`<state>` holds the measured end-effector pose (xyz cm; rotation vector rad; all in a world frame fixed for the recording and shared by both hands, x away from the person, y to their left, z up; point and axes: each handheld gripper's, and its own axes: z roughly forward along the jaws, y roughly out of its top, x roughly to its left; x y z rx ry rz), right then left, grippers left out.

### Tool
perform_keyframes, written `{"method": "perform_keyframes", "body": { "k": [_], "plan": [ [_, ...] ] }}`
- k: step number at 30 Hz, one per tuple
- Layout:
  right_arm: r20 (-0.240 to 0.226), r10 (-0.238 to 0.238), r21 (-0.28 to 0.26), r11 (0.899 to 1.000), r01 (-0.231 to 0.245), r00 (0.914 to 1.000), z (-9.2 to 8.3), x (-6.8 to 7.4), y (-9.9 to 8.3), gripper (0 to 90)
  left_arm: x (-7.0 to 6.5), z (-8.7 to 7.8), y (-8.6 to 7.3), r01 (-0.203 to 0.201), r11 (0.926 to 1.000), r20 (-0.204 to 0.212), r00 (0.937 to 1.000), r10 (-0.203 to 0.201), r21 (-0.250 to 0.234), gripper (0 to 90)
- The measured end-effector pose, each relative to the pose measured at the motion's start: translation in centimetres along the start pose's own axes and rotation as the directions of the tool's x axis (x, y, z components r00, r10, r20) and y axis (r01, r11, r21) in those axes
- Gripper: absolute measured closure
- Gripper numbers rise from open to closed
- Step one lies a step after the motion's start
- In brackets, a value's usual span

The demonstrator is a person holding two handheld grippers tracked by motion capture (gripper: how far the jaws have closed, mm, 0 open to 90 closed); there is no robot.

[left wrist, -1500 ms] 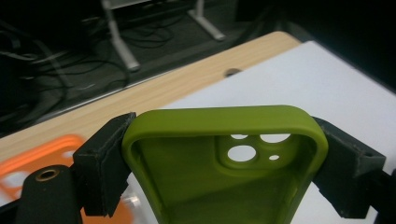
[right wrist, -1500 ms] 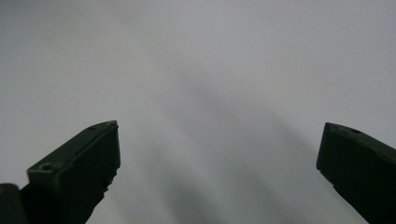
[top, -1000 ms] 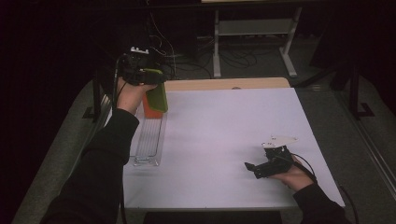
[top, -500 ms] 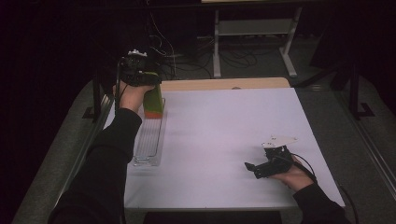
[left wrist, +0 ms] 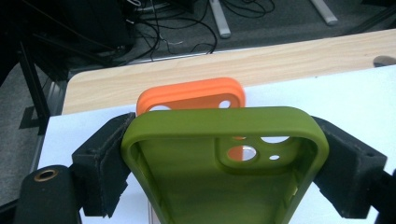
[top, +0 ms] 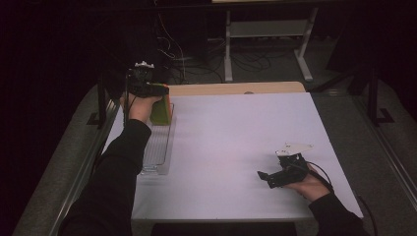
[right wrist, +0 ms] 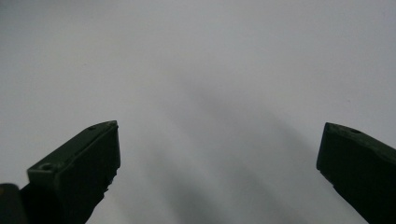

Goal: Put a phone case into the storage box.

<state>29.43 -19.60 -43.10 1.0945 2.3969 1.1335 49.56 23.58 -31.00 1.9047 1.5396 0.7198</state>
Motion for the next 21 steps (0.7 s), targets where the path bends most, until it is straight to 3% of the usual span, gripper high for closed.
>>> {"method": "perform_keyframes", "body": {
  "k": [4,13,21],
  "plan": [
    [0.001,-0.003,-0.001,1.0,0.003,1.0,0.1,0.0,0.0,0.0,0.4,0.7,-0.5,0.016,0.9998,-0.006,0.9999,-0.016,0.009,14.6],
    [0.003,0.003,0.003,1.0,-0.003,1.0,-0.1,0.0,0.0,0.0,0.7,2.1,-1.6,0.013,0.9994,-0.021,0.9997,-0.012,0.033,14.4],
    [0.003,0.009,0.0,1.0,-0.009,1.0,-0.1,-0.1,-0.1,0.0,0.4,2.9,-2.0,0.016,0.9996,-0.047,0.9988,-0.015,0.023,14.0]
  ]
}}
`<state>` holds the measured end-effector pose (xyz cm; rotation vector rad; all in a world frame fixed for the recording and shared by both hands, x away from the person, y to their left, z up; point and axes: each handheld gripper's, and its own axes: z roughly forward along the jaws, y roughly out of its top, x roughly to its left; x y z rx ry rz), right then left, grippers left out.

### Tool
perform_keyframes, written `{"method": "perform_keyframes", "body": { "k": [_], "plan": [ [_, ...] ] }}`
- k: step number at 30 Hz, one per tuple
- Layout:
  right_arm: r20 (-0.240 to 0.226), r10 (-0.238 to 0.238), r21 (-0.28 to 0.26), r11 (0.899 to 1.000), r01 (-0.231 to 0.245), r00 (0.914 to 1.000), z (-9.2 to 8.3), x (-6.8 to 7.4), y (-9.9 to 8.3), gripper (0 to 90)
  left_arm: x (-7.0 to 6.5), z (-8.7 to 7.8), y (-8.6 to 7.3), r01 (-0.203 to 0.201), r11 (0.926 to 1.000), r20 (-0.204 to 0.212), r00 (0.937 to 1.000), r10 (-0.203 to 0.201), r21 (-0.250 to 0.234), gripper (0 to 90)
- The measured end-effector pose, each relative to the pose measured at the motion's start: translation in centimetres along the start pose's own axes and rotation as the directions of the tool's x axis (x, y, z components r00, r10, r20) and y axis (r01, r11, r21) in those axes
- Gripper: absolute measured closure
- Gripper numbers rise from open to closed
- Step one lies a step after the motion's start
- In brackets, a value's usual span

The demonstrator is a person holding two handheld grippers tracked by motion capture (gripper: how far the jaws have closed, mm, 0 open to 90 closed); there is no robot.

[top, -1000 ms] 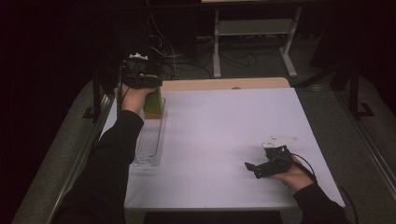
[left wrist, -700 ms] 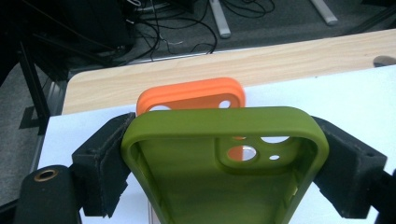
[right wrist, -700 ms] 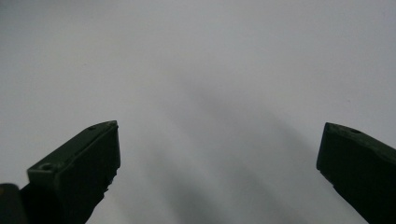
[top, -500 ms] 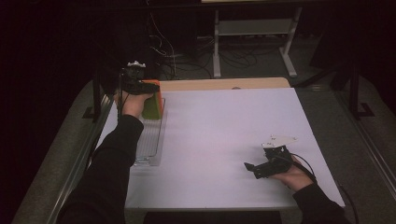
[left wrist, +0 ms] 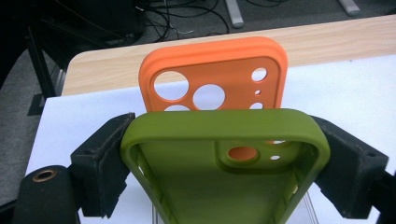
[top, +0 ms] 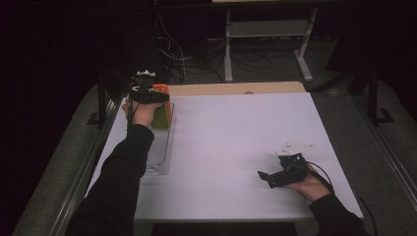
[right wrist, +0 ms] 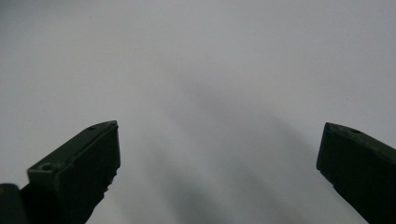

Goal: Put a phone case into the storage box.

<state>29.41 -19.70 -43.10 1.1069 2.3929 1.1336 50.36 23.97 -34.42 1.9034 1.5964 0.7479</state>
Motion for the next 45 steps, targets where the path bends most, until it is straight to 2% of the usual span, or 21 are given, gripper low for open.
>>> {"method": "perform_keyframes", "body": {
  "k": [8,15,18,24,38,45],
  "plan": [
    [0.0,0.0,0.001,1.0,0.0,1.0,-0.08,-0.04,-0.02,0.0,-0.19,0.18,0.0,-0.004,0.9995,-0.025,0.9997,0.003,-0.032,13.5],
    [-0.001,-0.004,-0.002,1.0,0.004,1.0,-0.05,-0.02,-0.02,0.0,-0.19,0.44,-0.09,-0.003,0.9992,-0.029,0.9996,0.002,-0.039,12.7],
    [-0.001,0.002,0.002,1.0,-0.002,1.0,-0.09,-0.03,-0.02,0.0,-0.15,0.53,-0.1,0.0,0.9994,-0.029,0.9996,-0.001,-0.035,9.7],
    [-0.003,-0.004,0.0,1.0,0.004,1.0,-0.03,0.0,-0.03,0.0,-0.04,0.76,-0.22,0.005,0.9999,-0.018,0.9998,-0.005,-0.015,6.0],
    [-0.004,0.002,0.003,1.0,-0.002,1.0,-0.03,0.02,-0.02,0.0,0.06,0.87,-0.16,0.026,0.9991,0.005,0.9997,-0.026,-0.033,0.9],
    [-0.005,0.003,0.003,1.0,-0.003,1.0,-0.02,0.03,-0.01,0.0,0.48,0.52,-0.15,0.017,0.9992,0.016,0.9997,-0.017,-0.036,0.1]
  ]
}}
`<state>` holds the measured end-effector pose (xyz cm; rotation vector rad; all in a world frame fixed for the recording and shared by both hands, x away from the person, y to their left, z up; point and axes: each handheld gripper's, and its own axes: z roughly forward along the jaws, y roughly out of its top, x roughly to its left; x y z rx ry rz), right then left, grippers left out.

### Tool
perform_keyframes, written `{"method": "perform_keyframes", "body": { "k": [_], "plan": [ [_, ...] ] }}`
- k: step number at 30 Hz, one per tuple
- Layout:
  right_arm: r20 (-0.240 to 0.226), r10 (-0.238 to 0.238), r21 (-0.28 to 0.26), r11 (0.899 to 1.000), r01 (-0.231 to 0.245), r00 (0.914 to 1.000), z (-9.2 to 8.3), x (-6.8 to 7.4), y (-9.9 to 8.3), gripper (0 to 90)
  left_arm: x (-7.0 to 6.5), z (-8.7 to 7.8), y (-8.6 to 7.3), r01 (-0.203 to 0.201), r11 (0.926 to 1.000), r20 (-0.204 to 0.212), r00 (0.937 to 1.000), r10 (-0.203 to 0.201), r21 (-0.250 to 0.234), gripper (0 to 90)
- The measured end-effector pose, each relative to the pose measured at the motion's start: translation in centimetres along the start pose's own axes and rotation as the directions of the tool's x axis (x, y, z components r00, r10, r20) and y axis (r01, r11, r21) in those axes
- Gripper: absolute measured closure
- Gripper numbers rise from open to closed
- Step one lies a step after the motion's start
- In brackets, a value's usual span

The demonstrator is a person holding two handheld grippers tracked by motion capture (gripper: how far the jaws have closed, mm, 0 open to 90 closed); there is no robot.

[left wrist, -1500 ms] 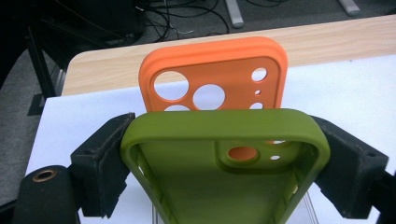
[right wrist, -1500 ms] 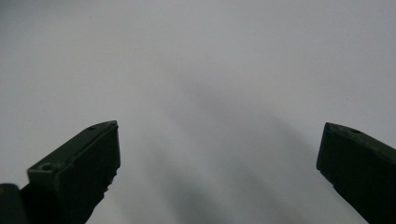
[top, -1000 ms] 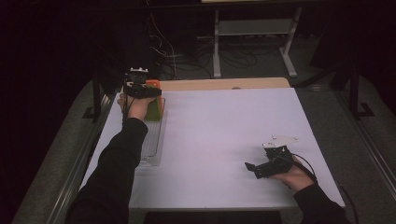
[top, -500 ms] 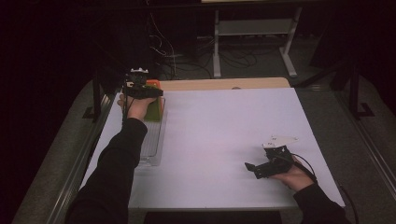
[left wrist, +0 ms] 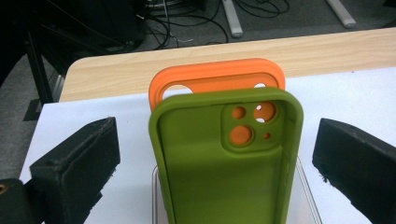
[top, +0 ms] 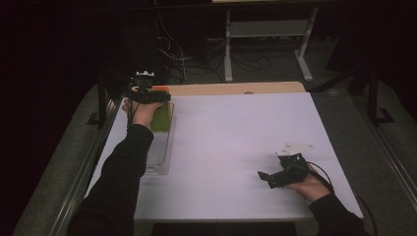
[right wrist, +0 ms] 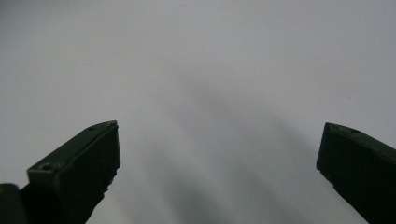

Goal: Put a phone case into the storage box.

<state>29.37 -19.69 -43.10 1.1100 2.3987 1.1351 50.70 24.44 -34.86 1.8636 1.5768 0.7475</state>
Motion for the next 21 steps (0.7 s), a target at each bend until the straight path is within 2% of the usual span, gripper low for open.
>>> {"method": "perform_keyframes", "body": {
  "k": [5,11,14,17,21],
  "plan": [
    [0.0,-0.002,0.001,1.0,0.002,1.0,0.0,0.0,0.0,0.0,0.3,-0.6,0.0,-0.012,0.9999,0.025,0.9996,0.012,0.009,0.1],
    [0.0,-0.012,0.002,1.0,0.012,0.9999,0.0,0.0,-0.1,0.0,0.5,-1.5,-0.1,-0.041,0.9992,0.081,0.9959,0.04,0.005,0.1],
    [-0.003,-0.008,0.005,1.0,0.008,1.0,0.0,-0.1,-0.2,0.0,0.7,-2.2,-0.2,-0.067,0.9977,0.127,0.9897,0.066,0.006,0.2],
    [0.0,-0.006,-0.001,1.0,0.006,1.0,-0.1,-0.2,-0.3,0.0,0.8,-2.9,-0.4,-0.073,0.9973,0.155,0.9852,0.073,-0.008,0.2],
    [0.004,0.0,-0.003,1.0,0.0,1.0,-0.4,-0.4,-0.4,0.0,0.9,-3.7,-0.5,-0.095,0.9952,0.206,0.9736,0.098,-0.023,0.2]
  ]
}}
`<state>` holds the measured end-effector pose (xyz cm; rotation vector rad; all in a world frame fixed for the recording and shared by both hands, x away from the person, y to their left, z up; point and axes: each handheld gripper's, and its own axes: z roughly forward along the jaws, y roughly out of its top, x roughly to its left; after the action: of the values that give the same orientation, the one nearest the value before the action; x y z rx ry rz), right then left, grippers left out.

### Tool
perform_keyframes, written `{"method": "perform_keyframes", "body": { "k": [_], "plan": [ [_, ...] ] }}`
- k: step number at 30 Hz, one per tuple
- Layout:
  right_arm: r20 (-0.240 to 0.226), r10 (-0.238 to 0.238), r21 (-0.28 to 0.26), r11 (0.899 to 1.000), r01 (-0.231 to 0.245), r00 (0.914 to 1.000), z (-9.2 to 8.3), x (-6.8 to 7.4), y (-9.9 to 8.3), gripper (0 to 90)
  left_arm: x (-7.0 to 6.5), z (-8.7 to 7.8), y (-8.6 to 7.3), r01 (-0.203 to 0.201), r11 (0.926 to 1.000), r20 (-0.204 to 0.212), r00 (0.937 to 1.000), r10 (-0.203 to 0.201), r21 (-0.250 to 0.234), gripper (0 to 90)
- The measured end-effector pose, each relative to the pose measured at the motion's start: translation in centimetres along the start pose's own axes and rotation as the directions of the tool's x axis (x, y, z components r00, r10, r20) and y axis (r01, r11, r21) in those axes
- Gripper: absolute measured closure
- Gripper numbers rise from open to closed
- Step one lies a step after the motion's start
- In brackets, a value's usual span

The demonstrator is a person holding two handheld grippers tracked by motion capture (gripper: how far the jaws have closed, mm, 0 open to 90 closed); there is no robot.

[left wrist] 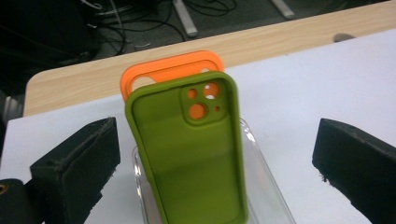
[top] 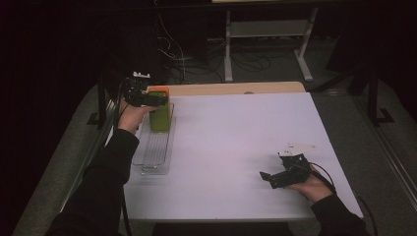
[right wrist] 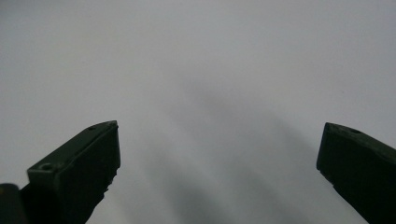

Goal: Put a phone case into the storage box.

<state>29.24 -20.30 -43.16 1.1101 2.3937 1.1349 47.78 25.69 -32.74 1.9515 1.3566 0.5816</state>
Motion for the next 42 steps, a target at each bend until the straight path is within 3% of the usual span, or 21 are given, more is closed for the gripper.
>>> {"method": "perform_keyframes", "body": {
  "k": [6,13,19,22,29,35,42],
  "plan": [
    [-0.004,0.002,-0.006,1.0,-0.002,1.0,0.0,-0.1,0.2,0.0,-0.4,-0.9,-0.6,-0.042,0.9991,0.084,0.9956,0.042,-0.007,0.2],
    [-0.008,-0.016,-0.009,1.0,0.016,0.9998,-0.1,0.1,0.4,0.0,-1.3,-2.0,-2.0,-0.082,0.9962,0.176,0.9806,0.086,-0.032,0.2],
    [-0.01,-0.013,-0.018,1.0,0.013,0.9999,-0.3,0.2,0.5,0.0,-2.4,-3.4,-3.1,-0.136,0.9885,0.238,0.96,0.148,-0.065,0.2],
    [-0.009,-0.013,-0.023,1.0,0.013,0.9999,-0.4,0.2,0.6,0.0,-2.9,-4.1,-3.7,-0.16,0.9835,0.269,0.9466,0.177,-0.084,0.2],
    [0.0,-0.022,-0.036,0.999,0.022,0.9998,-0.7,0.2,0.7,0.0,-4.2,-5.6,-5.8,-0.171,0.9779,0.341,0.9181,0.203,-0.119,0.2],
    [0.003,-0.02,-0.048,0.999,0.02,0.9998,-0.9,0.4,0.8,0.0,-5.3,-6.6,-7.9,-0.217,0.966,0.366,0.8952,0.254,-0.141,0.2],
    [-0.007,-0.012,-0.062,0.998,0.011,0.9999,-1.1,0.8,0.9,0.0,-6.2,-6.9,-10.4,-0.238,0.9583,0.402,0.871,0.283,-0.158,0.2]
  ]
}}
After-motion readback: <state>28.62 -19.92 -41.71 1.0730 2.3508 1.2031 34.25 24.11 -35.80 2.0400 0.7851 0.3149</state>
